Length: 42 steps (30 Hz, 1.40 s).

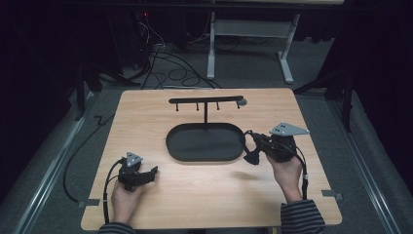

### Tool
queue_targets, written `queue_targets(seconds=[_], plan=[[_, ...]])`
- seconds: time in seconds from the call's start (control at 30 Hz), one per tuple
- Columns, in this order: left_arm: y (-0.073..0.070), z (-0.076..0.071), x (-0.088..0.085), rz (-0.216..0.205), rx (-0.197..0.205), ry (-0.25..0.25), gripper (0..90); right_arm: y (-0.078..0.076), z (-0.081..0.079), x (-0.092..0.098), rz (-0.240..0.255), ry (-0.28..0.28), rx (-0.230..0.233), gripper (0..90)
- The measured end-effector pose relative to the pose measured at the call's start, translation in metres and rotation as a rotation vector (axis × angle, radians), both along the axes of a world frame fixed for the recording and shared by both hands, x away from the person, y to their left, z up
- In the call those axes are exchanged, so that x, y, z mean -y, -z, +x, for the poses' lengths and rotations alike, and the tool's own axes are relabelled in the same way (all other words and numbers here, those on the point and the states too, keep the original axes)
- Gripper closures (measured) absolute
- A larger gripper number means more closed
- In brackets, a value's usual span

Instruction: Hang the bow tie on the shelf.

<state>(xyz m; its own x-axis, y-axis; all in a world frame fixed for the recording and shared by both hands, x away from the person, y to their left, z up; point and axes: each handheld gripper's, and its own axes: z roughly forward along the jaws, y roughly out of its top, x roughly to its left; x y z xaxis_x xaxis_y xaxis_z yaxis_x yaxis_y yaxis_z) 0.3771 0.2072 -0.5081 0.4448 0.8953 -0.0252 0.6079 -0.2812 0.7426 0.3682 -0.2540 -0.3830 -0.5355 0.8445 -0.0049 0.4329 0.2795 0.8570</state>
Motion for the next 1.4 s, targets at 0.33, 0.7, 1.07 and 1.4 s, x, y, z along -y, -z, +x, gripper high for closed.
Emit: queue_targets(seconds=[0.33,0.7,1.07,1.4], plan=[[0.000,0.000,0.000,-0.001,0.000,0.000,26.0,-0.012,0.011,-0.008,0.018,-0.019,0.022,90.0],[0.000,0.000,0.000,0.000,0.000,0.000,26.0,-0.018,0.022,-0.015,0.029,-0.029,0.037,90.0],[0.000,0.000,0.000,-0.003,-0.002,0.001,26.0,-0.025,0.030,-0.018,0.054,-0.022,0.045,90.0],[0.000,0.000,-0.001,-0.006,-0.003,0.000,26.0,-0.036,0.042,-0.024,0.039,-0.012,0.058,90.0]])
